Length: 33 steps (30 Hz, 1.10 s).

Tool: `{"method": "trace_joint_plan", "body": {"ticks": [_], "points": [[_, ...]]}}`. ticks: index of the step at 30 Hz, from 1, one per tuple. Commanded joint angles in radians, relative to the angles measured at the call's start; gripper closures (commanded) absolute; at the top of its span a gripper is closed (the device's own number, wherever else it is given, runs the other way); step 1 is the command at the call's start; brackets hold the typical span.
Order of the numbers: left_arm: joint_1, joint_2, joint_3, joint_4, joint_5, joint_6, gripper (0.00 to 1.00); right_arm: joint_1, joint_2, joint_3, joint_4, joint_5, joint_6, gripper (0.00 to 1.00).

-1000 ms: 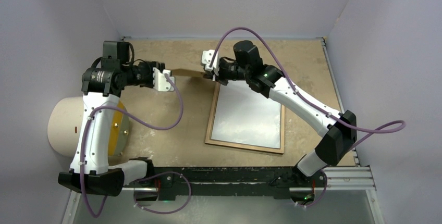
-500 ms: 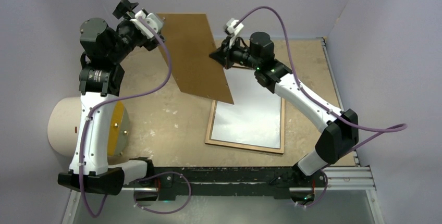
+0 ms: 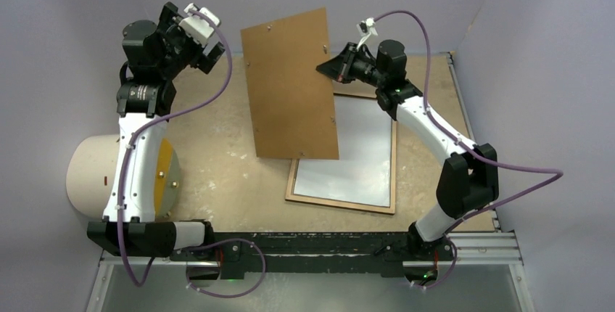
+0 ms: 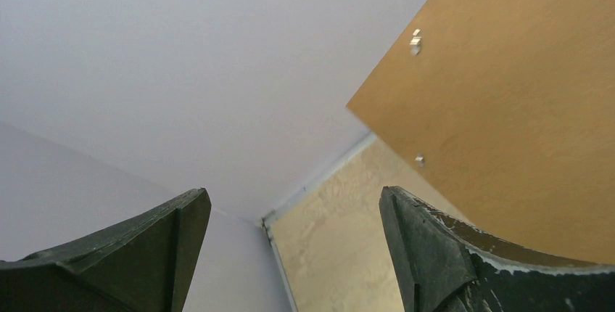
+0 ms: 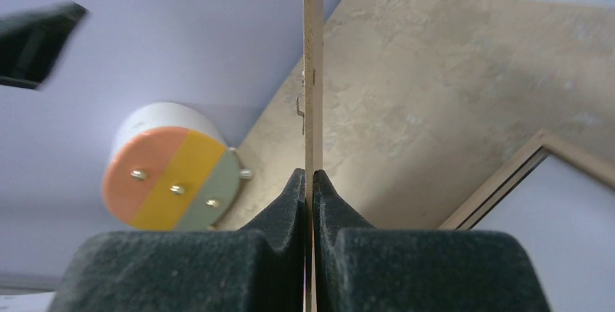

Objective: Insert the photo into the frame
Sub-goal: Turn over the photo frame item on the photo frame.

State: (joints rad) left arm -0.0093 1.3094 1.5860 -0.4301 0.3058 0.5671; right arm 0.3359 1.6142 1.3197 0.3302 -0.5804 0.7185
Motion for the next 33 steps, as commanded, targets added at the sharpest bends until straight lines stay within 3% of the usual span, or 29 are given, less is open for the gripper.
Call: {"method": "trace_joint_plan", "body": {"ticks": [1, 4, 7, 13, 20, 28, 33], "points": [[0.033, 0.033, -0.103, -0.068, 0.001, -0.025, 0.05, -0.104, -0.067, -0.09, 0.225, -0.152, 0.35, 1.0], [0.033, 0.043, -0.182, -0.047, 0.0, -0.012, 0.04, -0.181, -0.077, -0.149, 0.223, -0.245, 0.469, 1.0], [0.033, 0.064, -0.238, -0.024, 0.027, -0.013, 0.04, -0.278, -0.122, -0.197, 0.08, -0.323, 0.462, 1.0], [0.027, 0.164, -0.305, 0.027, 0.114, -0.015, 0.03, -0.447, -0.225, -0.142, -0.402, -0.316, 0.149, 1.0], [-0.024, 0.278, -0.298, 0.042, 0.158, -0.026, 0.01, -0.554, -0.252, -0.126, -0.625, -0.345, -0.021, 1.0], [-0.026, 0.283, -0.325, 0.043, 0.188, -0.01, 0.0, -0.554, -0.173, -0.123, -0.705, -0.366, -0.151, 1.0], [-0.026, 0.252, -0.359, 0.039, 0.178, 0.022, 0.0, -0.553, -0.126, -0.163, -0.617, -0.375, -0.124, 1.0]]}}
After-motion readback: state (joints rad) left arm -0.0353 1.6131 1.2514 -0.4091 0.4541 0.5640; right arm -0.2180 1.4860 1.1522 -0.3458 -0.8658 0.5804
